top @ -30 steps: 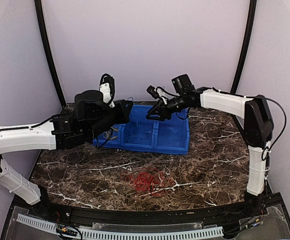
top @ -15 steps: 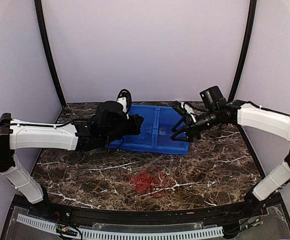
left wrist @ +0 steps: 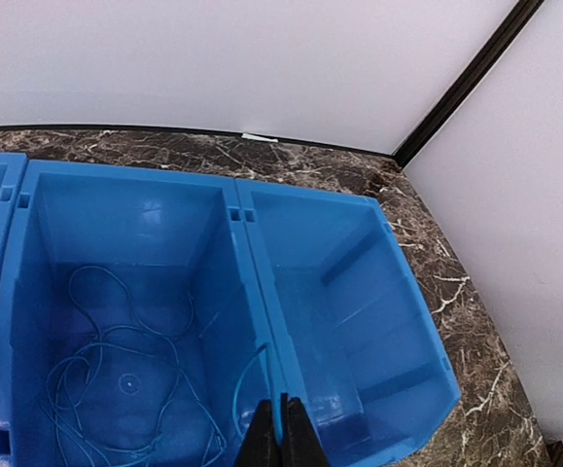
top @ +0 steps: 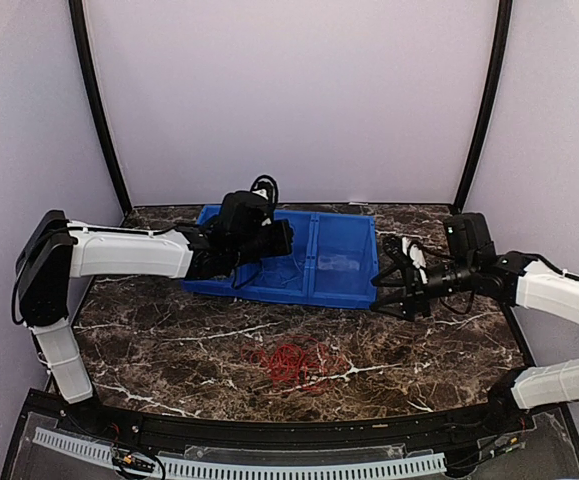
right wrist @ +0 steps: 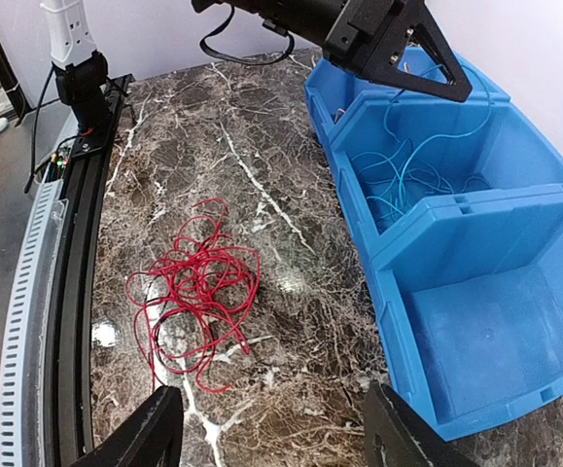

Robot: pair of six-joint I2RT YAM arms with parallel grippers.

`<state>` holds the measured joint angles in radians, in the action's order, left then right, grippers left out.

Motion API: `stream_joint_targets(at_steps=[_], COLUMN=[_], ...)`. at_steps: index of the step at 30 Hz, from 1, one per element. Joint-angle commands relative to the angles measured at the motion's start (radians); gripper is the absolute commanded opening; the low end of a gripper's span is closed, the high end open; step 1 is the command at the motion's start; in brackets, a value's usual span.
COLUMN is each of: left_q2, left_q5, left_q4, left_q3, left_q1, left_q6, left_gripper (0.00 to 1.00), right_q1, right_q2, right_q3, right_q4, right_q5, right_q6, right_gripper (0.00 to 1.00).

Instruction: Untangle the cables

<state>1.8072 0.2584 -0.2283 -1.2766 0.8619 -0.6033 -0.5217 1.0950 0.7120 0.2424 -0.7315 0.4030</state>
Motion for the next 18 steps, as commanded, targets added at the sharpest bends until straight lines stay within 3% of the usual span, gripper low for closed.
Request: stream_joint_targets(at_steps=[1,9,13,18], left_q2=[0.026,0.212,0.241,0.225], left_q5=[0.018,0.023,0.003,-0.035], left_q4=[0.0,0.124,0.147,0.164], left_q3=[-0.05,-0.291,-0.308,-0.276], left_q1=[-0.042,-0.087,-0.09,-0.09], left_q6=[0.002,0.098,0.09,0.083], left_gripper=[0.0,0.0,0.0,0.19], right_q1=[0.01,0.045,0.054,0.06], right_q2=[-0.012,-0.058,-0.06,-0.057], right_q3=[-0.008,-0.034,-0.037,-0.04], right_q4=[-0.087,-0.088,-0.089,-0.088], right_q5=[0.032,0.051,0.056,0.061], right_q6=[0.018,0.045,0.053,0.061], right_gripper=[0.65,0.66,0.69,0.7])
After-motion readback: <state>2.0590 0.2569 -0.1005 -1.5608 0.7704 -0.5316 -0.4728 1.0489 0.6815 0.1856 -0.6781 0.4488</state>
